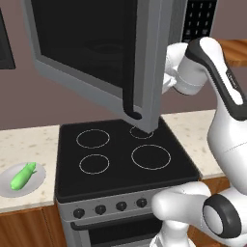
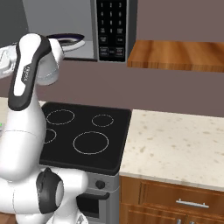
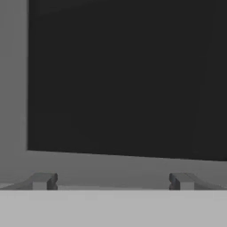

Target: Pick the corn from the counter and place it in the microwave. Then turn on the microwave.

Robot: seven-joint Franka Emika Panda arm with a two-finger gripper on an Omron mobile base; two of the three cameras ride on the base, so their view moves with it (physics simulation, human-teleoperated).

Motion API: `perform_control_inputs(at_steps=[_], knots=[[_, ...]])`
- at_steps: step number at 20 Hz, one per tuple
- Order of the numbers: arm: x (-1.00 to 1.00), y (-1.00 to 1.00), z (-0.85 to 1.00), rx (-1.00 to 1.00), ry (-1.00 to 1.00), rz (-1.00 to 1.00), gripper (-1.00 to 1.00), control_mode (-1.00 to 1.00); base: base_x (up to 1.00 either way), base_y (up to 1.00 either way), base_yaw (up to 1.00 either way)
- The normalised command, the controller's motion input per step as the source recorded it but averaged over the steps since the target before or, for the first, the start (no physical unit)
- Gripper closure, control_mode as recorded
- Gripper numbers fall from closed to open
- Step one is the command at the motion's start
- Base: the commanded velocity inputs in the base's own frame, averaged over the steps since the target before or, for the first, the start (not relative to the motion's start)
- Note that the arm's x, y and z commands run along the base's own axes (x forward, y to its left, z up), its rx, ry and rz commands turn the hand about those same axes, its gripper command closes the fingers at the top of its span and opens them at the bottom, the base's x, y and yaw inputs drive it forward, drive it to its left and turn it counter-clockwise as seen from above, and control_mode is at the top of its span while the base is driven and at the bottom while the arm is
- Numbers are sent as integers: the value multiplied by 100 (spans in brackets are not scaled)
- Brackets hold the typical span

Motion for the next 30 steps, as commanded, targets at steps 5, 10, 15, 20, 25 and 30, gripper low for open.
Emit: perform_control_inputs(at_steps=[5,10,15,20,25,30], knots=[[-30,38,-1,-1,-6,0,-100,-100,0,0,0],[-15,33,-7,0,-4,0,-100,-100,0,0,0],[-4,32,-12,0,-2,-3,-100,-100,0,0,0],[0,31,-6,0,-3,-6,-100,-100,0,0,0],[0,28,0,0,-6,-10,-100,-100,0,0,0],[0,22,0,0,-1,-13,-100,-100,0,0,0]])
